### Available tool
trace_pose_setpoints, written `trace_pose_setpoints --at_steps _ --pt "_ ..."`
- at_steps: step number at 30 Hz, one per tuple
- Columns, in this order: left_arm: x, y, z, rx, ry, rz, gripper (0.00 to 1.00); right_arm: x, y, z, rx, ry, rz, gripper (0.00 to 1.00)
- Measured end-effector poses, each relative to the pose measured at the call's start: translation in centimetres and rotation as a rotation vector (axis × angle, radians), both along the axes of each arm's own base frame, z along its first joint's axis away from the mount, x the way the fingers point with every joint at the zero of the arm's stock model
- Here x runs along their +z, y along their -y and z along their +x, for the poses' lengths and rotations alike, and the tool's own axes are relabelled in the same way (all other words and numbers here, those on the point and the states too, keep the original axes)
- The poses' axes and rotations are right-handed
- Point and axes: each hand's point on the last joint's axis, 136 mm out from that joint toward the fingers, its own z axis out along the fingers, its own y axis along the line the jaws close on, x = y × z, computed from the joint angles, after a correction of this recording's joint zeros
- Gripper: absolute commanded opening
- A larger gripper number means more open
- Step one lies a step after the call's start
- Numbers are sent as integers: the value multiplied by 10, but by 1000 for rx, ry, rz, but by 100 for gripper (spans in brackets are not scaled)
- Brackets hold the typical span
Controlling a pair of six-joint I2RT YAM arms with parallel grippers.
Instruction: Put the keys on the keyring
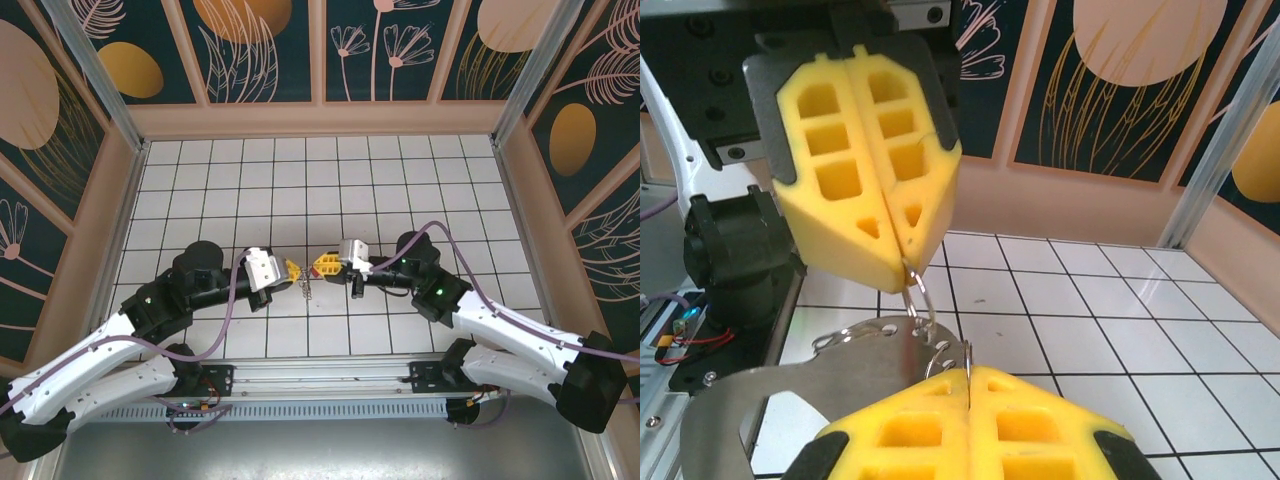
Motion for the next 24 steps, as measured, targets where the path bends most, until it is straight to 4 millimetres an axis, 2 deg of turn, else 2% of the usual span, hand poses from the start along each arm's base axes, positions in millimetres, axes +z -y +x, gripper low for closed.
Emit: trace_pose_setpoints --at_steps 14,24 --pt "2 -1 0 0 6 -8 0 -17 1 -4 16 -19 -66 0" --pt "-3 1 1 0 -3 3 0 -3 -1 -8 47 -4 -42 0"
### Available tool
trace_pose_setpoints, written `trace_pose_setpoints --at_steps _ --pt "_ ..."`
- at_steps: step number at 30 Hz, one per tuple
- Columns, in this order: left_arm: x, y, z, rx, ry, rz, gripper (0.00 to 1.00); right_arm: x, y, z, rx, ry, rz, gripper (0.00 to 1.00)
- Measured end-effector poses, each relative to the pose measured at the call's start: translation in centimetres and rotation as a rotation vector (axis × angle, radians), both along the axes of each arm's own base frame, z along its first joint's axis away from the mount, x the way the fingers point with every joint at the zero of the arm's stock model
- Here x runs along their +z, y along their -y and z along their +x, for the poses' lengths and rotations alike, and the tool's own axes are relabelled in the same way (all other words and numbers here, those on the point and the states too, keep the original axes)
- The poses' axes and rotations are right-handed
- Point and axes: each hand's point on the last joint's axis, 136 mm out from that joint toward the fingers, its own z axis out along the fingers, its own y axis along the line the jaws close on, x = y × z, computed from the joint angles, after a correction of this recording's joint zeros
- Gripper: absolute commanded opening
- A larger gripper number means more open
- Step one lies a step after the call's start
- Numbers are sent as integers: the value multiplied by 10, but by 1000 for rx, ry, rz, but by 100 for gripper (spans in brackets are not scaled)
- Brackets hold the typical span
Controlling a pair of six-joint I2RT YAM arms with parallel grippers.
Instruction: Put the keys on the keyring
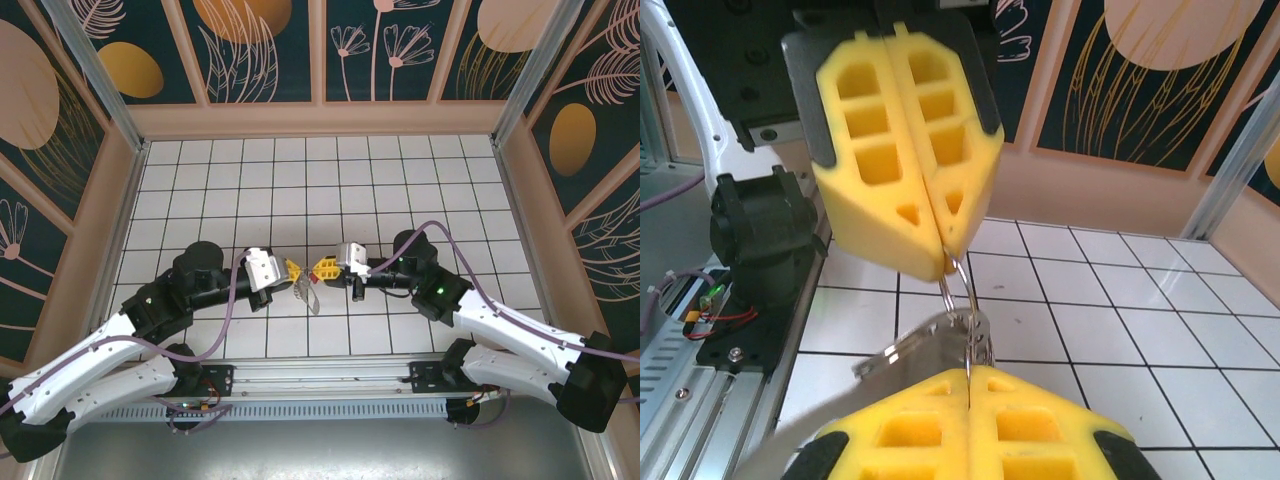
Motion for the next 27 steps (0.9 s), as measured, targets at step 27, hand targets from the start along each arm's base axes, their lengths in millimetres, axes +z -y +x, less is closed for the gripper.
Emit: trace_pose_setpoints --at_steps 27 --pt "-2 0 0 1 -2 3 0 2 0 2 -12 -8 -12 0"
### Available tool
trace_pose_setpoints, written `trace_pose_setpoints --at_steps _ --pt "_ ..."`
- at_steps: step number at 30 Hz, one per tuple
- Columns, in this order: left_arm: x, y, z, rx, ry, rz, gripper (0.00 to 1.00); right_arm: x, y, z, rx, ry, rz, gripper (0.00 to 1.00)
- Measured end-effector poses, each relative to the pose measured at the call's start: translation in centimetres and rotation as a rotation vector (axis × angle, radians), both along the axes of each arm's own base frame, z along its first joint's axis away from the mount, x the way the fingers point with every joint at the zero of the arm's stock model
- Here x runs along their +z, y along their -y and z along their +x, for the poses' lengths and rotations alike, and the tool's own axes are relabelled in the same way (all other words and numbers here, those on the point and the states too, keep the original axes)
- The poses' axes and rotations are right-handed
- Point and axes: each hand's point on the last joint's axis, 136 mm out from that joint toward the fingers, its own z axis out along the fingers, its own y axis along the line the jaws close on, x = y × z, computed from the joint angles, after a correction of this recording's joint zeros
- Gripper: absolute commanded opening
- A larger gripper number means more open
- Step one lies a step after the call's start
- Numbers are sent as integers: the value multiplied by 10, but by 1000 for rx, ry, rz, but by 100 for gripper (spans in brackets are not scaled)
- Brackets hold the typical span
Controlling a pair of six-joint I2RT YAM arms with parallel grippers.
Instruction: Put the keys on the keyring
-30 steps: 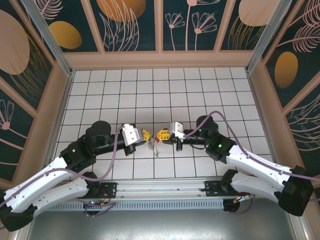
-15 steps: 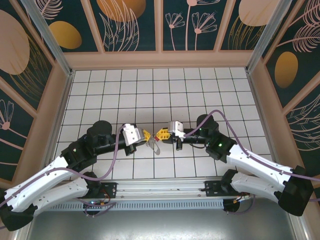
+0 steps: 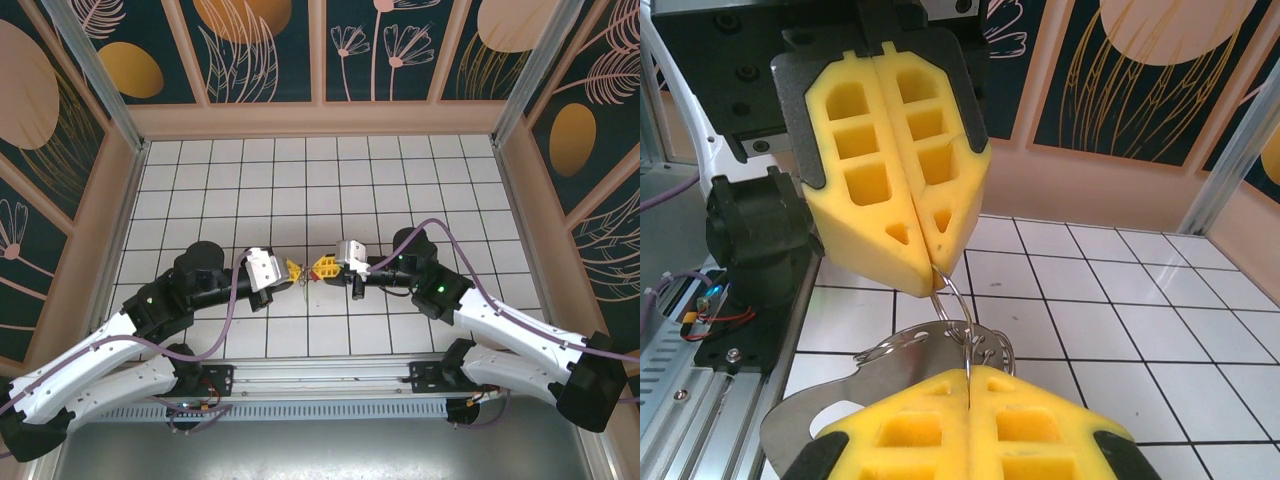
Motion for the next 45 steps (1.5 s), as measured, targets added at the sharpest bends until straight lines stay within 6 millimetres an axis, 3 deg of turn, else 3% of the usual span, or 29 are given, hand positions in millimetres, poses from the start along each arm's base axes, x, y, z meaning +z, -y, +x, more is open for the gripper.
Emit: trace_pose_setpoints --at_steps 27,45 --pt "-3 -1 0 6 0 4 0 -3 0 6 -13 -14 -9 0" --pt "-4 -1 0 6 -1 5 0 -4 -2 0 30 -52 -24 0"
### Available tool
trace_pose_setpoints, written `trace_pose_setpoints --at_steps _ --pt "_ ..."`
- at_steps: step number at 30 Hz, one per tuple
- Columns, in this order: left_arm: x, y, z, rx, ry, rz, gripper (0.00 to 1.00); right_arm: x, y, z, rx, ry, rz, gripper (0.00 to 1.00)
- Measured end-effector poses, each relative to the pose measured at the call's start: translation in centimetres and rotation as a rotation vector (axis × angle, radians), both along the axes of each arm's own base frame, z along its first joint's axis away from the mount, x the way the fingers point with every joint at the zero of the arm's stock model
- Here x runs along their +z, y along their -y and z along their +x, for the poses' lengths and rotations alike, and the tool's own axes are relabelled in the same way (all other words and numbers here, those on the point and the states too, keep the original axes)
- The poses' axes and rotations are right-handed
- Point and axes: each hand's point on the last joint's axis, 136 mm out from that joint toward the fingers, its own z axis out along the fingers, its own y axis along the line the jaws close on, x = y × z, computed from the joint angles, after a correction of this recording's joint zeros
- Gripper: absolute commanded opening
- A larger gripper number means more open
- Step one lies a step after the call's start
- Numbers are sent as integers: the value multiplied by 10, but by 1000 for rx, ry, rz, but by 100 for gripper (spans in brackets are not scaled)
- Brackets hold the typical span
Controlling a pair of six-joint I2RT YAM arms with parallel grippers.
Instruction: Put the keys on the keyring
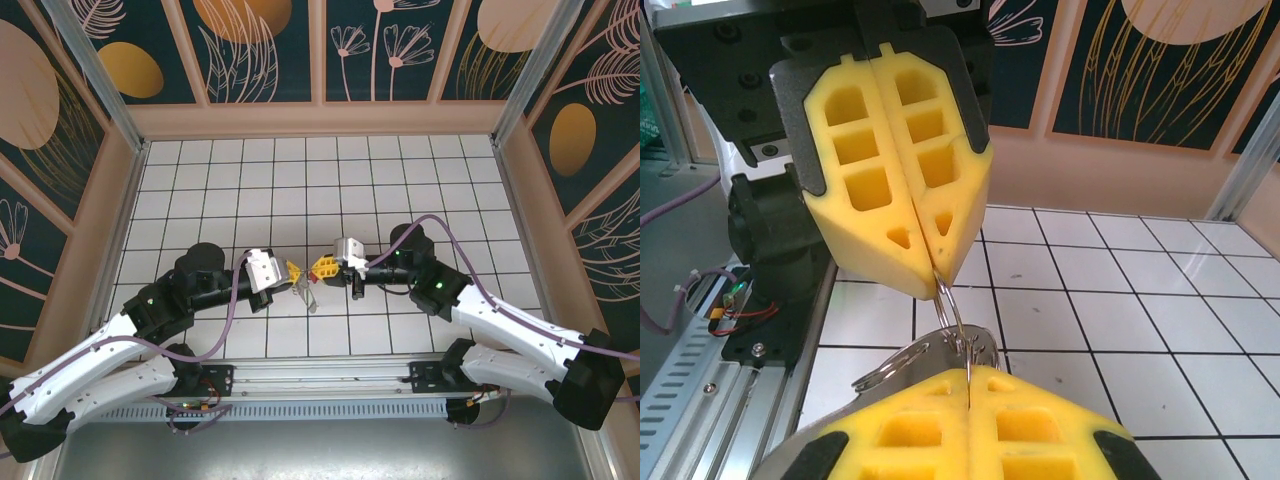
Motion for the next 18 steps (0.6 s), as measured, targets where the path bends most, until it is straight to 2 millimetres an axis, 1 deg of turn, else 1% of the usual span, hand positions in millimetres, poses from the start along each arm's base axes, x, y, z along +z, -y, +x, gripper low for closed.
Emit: trace_pose_setpoints --at_steps 10,18 --pt "0 0 0 0 0 1 0 -4 2 1 -6 -17 -19 0" --pt "0 0 0 0 0 0 0 -2 2 2 -7 -19 -16 0"
